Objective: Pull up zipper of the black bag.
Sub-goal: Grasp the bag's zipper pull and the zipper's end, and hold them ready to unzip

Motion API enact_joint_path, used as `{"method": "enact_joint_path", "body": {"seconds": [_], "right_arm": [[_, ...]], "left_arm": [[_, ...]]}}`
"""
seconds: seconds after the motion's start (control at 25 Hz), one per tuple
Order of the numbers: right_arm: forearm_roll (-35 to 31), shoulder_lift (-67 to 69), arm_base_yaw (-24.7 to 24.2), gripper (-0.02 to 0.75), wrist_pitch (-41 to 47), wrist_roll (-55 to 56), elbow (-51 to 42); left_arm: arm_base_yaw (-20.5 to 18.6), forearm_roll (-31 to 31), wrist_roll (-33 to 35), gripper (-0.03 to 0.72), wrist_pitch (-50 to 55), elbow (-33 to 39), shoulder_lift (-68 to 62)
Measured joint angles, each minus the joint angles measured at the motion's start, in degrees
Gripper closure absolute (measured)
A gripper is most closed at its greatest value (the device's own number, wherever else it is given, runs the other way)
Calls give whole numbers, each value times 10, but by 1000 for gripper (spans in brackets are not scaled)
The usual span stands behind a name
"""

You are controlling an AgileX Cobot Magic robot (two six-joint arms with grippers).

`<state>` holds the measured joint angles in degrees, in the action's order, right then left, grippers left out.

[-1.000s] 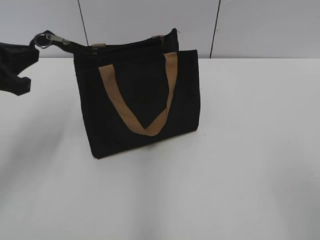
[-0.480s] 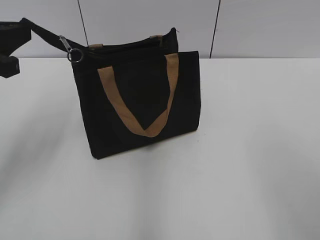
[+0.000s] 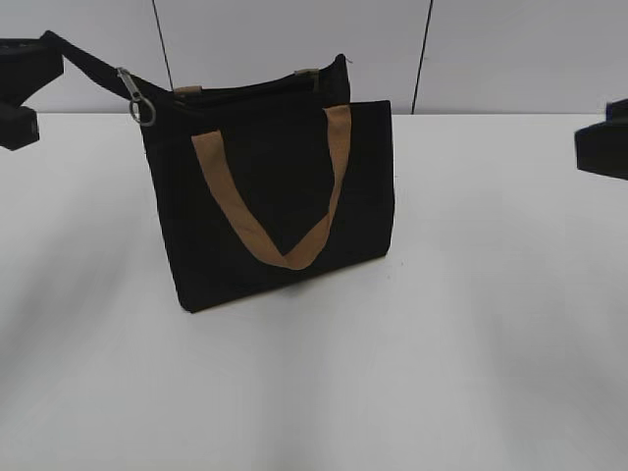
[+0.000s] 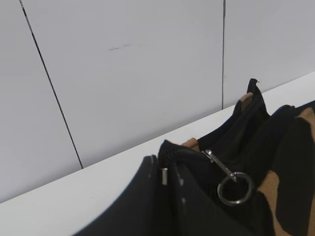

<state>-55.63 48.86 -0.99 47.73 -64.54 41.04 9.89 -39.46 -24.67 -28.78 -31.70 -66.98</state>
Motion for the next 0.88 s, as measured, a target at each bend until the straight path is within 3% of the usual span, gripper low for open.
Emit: {"method": "enact_joint_path", "body": {"seconds": [0.08,0.36,0.6,0.88], "right_arm": [[-9,35,19,414,-18,-31,8],[-11,178,160,414,-115,-50,70],[-12,322,262,414,-166,-38,176],[-12,478,333,414,-184,-39,326]], "left_arm": [[0,0,0,669,-1,0,0],[0,-3,0,669,-1,0,0],[0,-6,0,669,-1,0,0],[0,-7,0,669,-2,0,0]]}}
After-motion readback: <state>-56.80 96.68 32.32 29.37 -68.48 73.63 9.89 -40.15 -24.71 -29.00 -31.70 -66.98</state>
